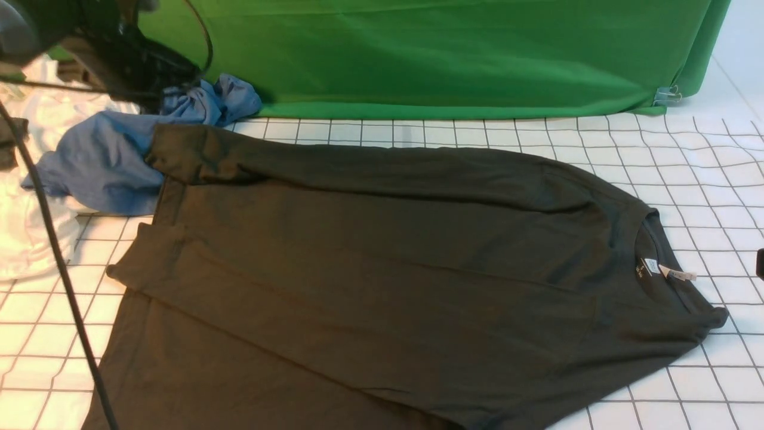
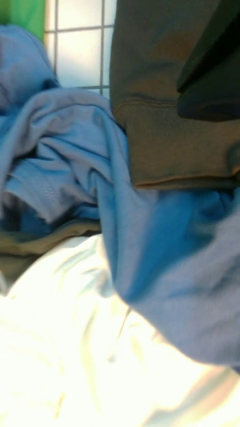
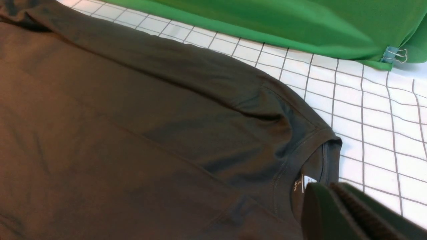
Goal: Fold a long-sleeved shirt over a white checkered tablecloth.
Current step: 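Grab the top left corner of the dark shirt with the left gripper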
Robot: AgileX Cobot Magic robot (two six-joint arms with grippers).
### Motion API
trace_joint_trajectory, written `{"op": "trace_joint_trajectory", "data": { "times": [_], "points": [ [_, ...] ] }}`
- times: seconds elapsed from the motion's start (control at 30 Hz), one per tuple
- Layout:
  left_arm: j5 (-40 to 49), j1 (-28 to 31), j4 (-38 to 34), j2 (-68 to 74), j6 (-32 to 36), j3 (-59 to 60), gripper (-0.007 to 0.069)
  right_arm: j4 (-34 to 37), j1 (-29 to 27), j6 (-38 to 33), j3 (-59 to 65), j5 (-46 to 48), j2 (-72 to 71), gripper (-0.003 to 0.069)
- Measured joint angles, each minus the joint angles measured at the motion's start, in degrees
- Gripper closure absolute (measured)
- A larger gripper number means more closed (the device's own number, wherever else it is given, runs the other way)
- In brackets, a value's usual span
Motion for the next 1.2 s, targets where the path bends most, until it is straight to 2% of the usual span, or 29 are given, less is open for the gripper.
{"op": "trace_joint_trajectory", "data": {
  "times": [0.17, 0.27, 0.37, 0.4, 0.47, 0.5, 0.57, 0.63, 0.67, 0.77, 0.83, 0.9, 0.93, 0.97, 1.03, 1.07, 1.2],
  "points": [
    [1.2, 0.0, 0.1, 0.4, 0.5, -0.1, 0.0643, 0.0, 0.0, 0.0, 0.0, 0.0, 0.0, 0.0584],
    [0.7, 0.0, 0.1, 1.6, 0.3, -0.1, 0.0590, 0.0, 0.0, 0.0, 0.0, 0.3, 0.0, 0.0579],
    [0.3, 0.0, 0.7, 3.3, 0.1, -0.2, 0.0475, 0.0, 0.0, 0.0, 0.0, 0.9, 0.0, 0.0576],
    [0.3, 0.0, 1.5, 4.1, 0.1, -0.2, 0.0400, 0.0, 0.0, 0.0, 0.0, 1.0, 0.0, 0.0575],
    [0.3, 0.0, 2.0, 5.1, -0.1, -0.2, 0.0321, 0.0, 0.0, 0.0, 0.0, 1.2, 0.0, 0.0575],
    [0.2, 0.0, 2.5, 5.7, -0.6, -0.2, 0.0245, 0.0, 0.0, 0.0, 0.0, 1.2, 0.0, 0.0575],
    [0.2, 0.0, 2.7, 6.5, -1.5, -0.2, 0.0162, 0.0, 0.0, 0.0, 0.0, 1.2, 0.0, 0.0575],
    [0.1, 0.0, 2.9, 7.3, -2.1, -0.2, 0.0106, 0.0, 0.0, 0.0, 0.0, 1.2, 0.0, 0.0575],
    [0.0, 0.0, 2.9, 7.4, -2.1, -0.2, 0.0101, 0.0, 0.0, 0.0, 0.0, 1.2, 0.0, 0.0575],
    [0.1, 0.0, 2.9, 8.0, -2.5, -0.2, 0.0138, 0.0, 0.0, 0.0, 0.0, 1.2, 0.0, 0.0575],
    [0.1, 0.0, 2.9, 8.0, -2.7, -0.2, 0.0221, 0.0, 0.0, 0.0, 0.0, 1.2, 0.0, 0.0575],
    [0.0, 0.0, 2.9, 8.1, -2.7, -0.2, 0.0356, 0.0, 0.0, 0.0, 0.0, 1.2, 0.0, 0.0575],
    [0.0, 0.0, 2.9, 8.1, -2.7, -0.2, 0.0368, 0.0, 0.0, 0.0, 0.0, 1.2, 0.0, 0.0575],
    [0.1, 0.0, 2.8, 8.4, -2.7, -0.2, 0.0457, 0.0, 0.0, 0.0, 0.0, 1.2, 0.0, 0.0575],
    [0.3, 0.1, 2.8, 8.8, -2.4, -0.2, 0.0580, 0.0, 0.0, 0.0, 0.0, 1.2, 0.0, 0.0575],
    [0.3, 0.2, 2.8, 8.9, -2.2, -0.2, 0.0615, 0.0, 0.0, 0.0, 0.0, 1.2, 0.0, 0.0575],
    [0.7, 0.4, 2.6, 8.6, -1.1, -0.3, 0.0655, 0.0, 0.0, 0.0, 0.0, 1.7, 0.0, 0.0575]
  ]
}}
